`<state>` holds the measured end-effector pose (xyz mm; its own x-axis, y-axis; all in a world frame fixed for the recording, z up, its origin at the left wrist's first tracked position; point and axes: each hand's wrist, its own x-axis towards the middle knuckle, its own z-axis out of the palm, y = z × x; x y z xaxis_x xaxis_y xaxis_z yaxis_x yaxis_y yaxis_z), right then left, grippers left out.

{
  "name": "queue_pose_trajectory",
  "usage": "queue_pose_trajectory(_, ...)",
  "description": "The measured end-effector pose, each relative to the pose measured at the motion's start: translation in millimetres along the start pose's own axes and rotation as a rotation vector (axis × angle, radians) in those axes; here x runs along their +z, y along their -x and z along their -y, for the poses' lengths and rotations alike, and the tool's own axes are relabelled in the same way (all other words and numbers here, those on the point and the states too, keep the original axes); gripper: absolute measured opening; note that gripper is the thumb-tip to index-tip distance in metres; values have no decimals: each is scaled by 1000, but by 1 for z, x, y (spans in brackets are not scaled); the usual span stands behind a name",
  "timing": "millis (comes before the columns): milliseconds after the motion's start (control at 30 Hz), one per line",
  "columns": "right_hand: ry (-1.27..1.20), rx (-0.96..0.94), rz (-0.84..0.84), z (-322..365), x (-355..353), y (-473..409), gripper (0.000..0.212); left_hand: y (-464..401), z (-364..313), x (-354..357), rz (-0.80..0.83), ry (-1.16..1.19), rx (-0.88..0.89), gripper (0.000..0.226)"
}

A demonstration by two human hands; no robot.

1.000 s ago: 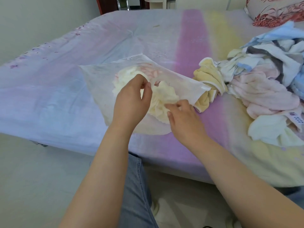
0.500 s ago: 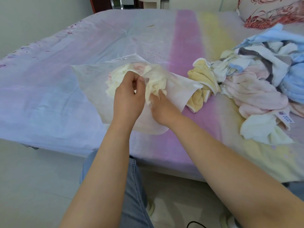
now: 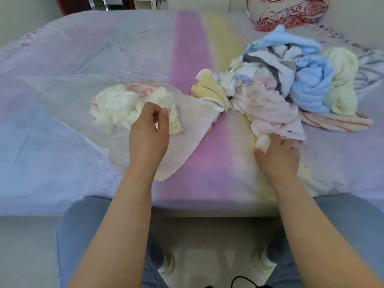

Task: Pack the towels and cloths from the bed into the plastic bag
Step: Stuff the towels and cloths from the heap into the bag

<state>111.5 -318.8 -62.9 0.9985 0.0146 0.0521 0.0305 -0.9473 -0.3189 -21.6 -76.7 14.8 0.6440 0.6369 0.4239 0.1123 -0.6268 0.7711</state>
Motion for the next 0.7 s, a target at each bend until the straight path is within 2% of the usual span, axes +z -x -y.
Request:
queue_pose_trajectory(100,-115,-37,-60,2,1,1,33,2,-2,-1,-4,1,1,18)
queue_pose_trajectory(200,-303,-177,-3,21,-10,17,29,3,-3,-1,-10,4,0,18)
queue_pose_trajectory(267,-482,-291,114,46,-21,41,24,3,-4,-2,-12,7,5,18)
queue_pose_trajectory(367,-684,-498,379,81,-34,75,21,2,-5,-3,-17,12,-2,17)
queue_pose_trajectory(433,-676,-575,499,94,-36,87,20,0,-4,-5,-25,15,-1,17)
queue_pose_trajectory(567,-466,-572,572,97,-21,86,32,-2,1,-10,-16,24,1,19)
queue_pose_trajectory(600,-493,-533,515,97,-20,83,35,-1,2,-11,-10,21,2,19)
queue_pose_trajectory(667,-576,-446,170,101,-24,67,38,-1,3,-12,1,17,3,20)
queue_pose_trajectory(700,-541,-421,7,102,-26,53,46,0,2,-13,3,18,4,20)
